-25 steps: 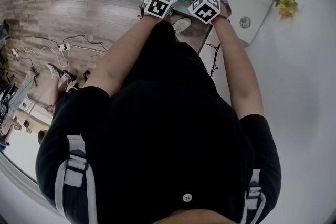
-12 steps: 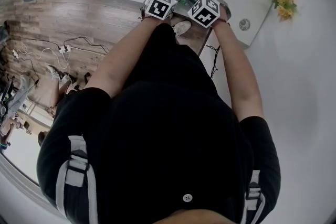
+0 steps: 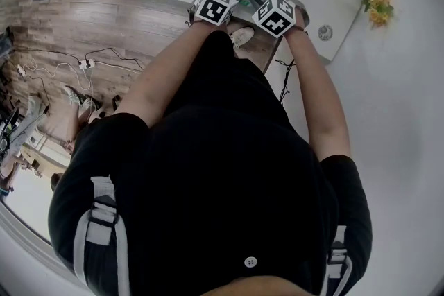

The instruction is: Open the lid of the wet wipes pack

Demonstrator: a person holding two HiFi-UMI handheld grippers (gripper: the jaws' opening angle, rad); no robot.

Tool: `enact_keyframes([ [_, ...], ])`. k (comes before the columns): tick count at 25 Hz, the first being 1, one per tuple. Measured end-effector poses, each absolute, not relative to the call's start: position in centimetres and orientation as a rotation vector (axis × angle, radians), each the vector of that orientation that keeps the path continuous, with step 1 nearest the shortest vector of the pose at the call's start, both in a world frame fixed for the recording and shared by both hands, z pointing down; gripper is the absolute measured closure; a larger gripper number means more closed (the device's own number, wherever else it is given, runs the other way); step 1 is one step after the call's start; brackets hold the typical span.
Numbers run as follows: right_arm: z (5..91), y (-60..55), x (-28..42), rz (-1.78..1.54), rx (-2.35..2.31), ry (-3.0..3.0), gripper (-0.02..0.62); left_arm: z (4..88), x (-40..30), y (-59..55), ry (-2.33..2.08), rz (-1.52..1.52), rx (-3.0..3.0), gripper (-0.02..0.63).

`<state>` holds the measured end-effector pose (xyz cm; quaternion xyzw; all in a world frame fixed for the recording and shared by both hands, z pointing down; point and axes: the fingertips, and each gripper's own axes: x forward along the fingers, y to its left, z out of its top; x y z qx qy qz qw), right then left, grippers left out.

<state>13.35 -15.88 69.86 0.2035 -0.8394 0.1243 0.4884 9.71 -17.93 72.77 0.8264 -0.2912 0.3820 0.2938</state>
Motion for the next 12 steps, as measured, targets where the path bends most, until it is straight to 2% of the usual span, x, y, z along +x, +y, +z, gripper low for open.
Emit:
enact_keyframes([
  [2, 69.4, -16.2, 13.3, 0.298, 0.510, -2.049, 0.474, 72.7, 9.6, -17.9, -0.772, 1.018, 2.198, 0.598],
  [12, 66.5, -19.8, 15.3, 0.261, 0.655, -2.062, 0.480, 72.7, 9.7, -17.9, -0.760, 1.001, 2.202, 0.598],
])
